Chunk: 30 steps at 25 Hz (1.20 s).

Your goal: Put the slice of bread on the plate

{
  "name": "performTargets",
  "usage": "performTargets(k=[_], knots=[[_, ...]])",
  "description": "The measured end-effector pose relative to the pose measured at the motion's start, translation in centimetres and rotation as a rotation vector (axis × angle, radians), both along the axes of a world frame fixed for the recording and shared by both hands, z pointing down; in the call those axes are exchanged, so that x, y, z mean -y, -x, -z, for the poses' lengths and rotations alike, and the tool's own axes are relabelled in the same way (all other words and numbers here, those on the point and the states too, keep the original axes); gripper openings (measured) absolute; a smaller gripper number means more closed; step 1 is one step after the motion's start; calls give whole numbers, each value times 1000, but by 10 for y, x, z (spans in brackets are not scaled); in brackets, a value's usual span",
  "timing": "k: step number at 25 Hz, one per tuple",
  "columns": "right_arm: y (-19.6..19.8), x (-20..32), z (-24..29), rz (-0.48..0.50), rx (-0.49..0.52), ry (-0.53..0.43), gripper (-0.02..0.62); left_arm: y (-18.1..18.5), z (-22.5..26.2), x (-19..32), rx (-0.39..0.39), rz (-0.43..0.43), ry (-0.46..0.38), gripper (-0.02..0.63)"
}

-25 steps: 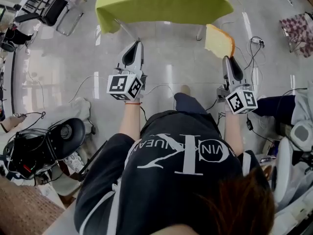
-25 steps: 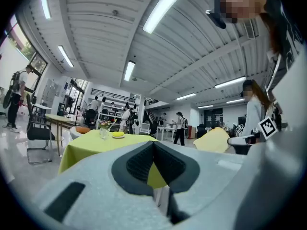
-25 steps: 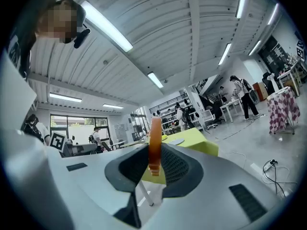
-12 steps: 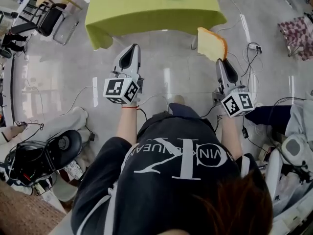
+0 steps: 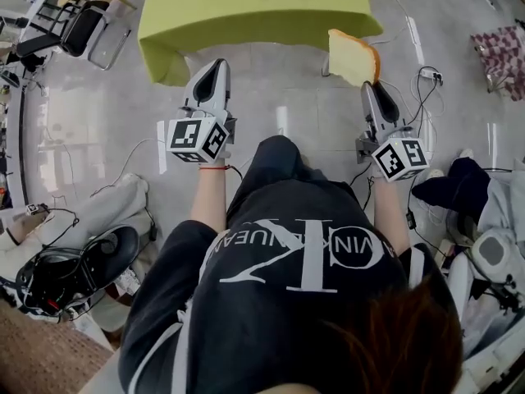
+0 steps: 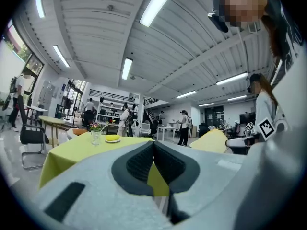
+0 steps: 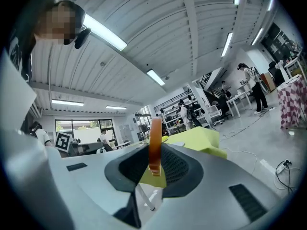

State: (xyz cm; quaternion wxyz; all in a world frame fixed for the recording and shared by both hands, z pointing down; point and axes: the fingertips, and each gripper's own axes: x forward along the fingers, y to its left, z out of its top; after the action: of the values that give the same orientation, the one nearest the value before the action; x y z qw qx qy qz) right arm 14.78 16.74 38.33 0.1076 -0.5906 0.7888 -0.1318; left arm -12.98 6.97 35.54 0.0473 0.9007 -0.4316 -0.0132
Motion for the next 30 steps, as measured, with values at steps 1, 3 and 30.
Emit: performTargets(k=[1, 3, 30], knots=[[3, 2, 0, 3, 9, 2, 80, 3, 0, 0, 4, 7, 2, 3], [9, 2, -3, 18, 16, 9, 78, 7, -1, -1, 10, 13, 4, 3], [-24, 211, 2, 56, 25, 38, 80, -64, -51, 218, -65, -43, 104, 3]])
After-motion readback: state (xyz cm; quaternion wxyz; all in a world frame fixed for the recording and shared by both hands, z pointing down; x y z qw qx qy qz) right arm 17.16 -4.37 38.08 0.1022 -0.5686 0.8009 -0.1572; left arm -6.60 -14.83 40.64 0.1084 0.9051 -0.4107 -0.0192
